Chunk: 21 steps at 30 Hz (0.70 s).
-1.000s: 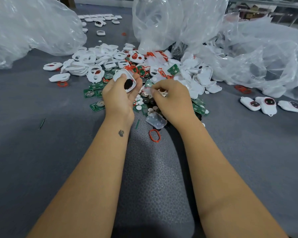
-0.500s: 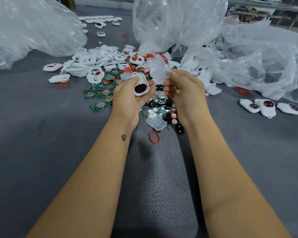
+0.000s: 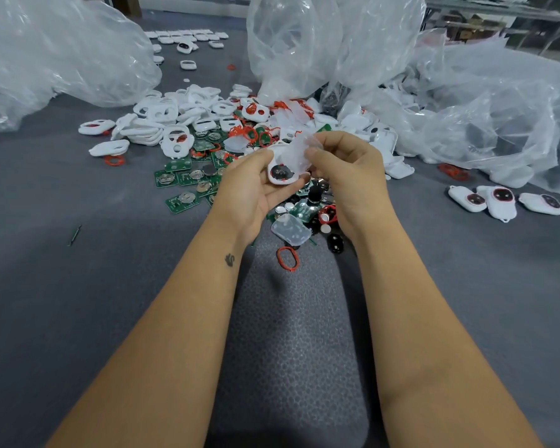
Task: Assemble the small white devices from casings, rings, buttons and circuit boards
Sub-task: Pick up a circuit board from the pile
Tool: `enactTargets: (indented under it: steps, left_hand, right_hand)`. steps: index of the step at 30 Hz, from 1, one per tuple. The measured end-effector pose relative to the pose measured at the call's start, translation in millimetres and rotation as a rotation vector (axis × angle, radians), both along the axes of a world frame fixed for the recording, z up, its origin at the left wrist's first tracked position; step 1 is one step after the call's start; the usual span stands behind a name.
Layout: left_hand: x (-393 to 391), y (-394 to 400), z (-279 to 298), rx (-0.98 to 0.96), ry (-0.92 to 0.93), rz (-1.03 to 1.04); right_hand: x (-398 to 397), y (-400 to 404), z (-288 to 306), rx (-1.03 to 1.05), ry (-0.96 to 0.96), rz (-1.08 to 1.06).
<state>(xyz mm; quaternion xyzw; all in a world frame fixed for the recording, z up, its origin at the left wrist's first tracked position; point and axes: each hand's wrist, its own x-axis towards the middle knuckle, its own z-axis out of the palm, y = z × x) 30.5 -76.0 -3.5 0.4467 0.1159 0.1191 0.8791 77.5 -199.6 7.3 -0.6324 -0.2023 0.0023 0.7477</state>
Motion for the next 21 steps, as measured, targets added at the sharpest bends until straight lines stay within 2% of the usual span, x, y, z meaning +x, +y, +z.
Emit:
enactTargets:
  steps: [9,21]
  left_hand:
    - [-0.9,-1.5,-0.2,0.099,0.03,-0.089]
    - [-0.7,-1.6,0.6,0.113,0.037,-0.097]
  right_hand:
    - [-4.3,1.1,2.2,-0.209,-0.072,0.02]
    - [-6.7,5.1,0.8,-0.428,-0.24,-0.122]
